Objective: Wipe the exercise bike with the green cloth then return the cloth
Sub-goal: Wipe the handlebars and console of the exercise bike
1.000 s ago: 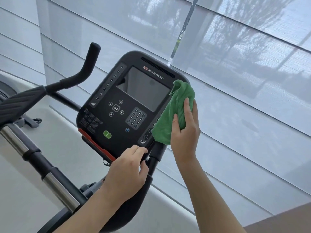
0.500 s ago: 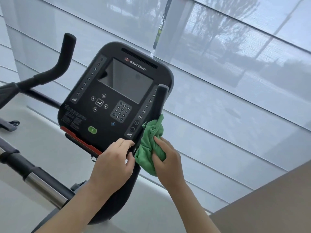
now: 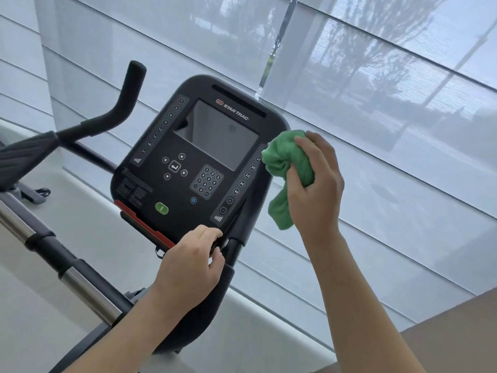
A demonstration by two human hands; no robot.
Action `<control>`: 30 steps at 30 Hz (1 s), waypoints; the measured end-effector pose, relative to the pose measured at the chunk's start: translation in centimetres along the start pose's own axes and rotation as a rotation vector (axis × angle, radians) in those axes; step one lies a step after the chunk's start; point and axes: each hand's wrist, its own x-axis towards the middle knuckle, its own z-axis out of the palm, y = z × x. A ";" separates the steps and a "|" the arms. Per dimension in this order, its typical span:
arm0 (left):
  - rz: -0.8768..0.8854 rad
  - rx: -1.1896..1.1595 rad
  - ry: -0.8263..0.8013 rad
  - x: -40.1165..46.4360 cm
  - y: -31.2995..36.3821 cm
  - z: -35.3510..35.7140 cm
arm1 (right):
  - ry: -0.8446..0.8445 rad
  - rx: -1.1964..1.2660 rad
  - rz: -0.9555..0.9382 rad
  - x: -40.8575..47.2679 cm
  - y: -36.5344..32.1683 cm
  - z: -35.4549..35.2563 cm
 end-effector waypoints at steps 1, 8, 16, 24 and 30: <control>-0.006 -0.001 0.004 0.1 0.0 0.0 | -0.079 -0.027 -0.008 0.1 0.1 0.9; -0.039 -0.018 0.037 0.3 -0.2 -0.1 | -0.283 -0.107 -0.025 -2.3 2.6 4.2; -0.026 -0.026 0.030 0.3 -0.4 0.1 | -0.509 -0.065 0.085 -9.6 3.2 2.6; -0.035 -0.057 0.008 0.1 -0.3 0.2 | -0.613 0.152 0.350 -14.2 1.6 -0.9; -0.069 -0.098 0.002 0.0 -0.5 0.0 | -0.540 0.225 0.361 -13.0 1.5 -3.6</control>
